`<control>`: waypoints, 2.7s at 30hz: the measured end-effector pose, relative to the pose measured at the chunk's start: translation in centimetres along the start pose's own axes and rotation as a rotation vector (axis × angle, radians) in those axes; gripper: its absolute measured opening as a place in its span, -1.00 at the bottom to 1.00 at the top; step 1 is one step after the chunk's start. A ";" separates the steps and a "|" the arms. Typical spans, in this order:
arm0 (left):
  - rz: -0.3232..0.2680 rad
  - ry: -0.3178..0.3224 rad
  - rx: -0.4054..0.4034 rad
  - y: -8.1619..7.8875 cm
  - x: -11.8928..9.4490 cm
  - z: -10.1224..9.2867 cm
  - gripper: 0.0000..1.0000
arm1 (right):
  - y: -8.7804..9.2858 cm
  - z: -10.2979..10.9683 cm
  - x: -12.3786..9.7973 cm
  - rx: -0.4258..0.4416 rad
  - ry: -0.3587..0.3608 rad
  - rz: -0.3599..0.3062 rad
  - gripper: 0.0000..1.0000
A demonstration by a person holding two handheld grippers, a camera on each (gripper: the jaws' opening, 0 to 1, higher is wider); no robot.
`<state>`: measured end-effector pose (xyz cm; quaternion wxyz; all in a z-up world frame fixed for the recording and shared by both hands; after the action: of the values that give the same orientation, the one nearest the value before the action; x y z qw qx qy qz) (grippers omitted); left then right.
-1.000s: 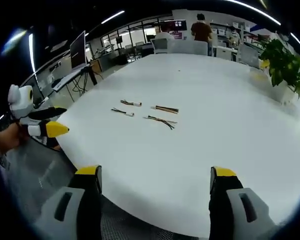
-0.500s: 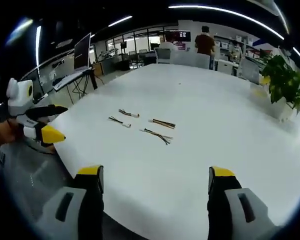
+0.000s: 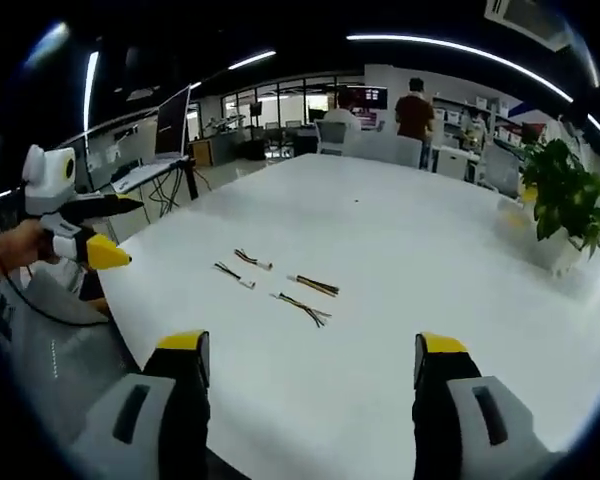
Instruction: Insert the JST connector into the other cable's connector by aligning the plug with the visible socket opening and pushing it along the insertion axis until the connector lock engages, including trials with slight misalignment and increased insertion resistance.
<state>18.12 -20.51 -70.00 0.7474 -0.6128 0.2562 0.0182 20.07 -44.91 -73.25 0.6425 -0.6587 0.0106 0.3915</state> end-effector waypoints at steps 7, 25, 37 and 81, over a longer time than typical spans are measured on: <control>-0.030 0.006 0.011 -1.1 -0.3 -0.2 0.97 | -1.6 0.3 -0.2 -0.020 -0.033 -0.049 0.45; -0.036 -0.016 -0.036 -1.6 1.6 1.7 0.97 | -3.8 -0.2 2.0 -0.088 -0.085 -0.039 0.38; -0.036 0.012 -0.035 -2.2 2.9 2.2 0.97 | -3.6 -0.2 3.6 -0.092 -0.117 -0.010 0.30; -0.060 0.103 -0.152 -2.0 9.4 3.5 0.72 | -3.5 -1.0 8.2 -0.079 -0.190 0.046 -0.24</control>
<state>28.23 -20.47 -71.62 0.6847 -0.6753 0.2737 -0.0162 28.06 -41.13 -74.81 0.6050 -0.6429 -0.0507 0.4670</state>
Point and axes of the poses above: the point that each gripper's makers call its tool centre point, and the gripper's own axes: x roughly forward along the fingers, z roughly to its left, y roughly out of its underside, the point moved 2 cm from there along -x, roughly backward along the fingers, and after that the axes turned 7 degrees about x, right-handed, at the moved point
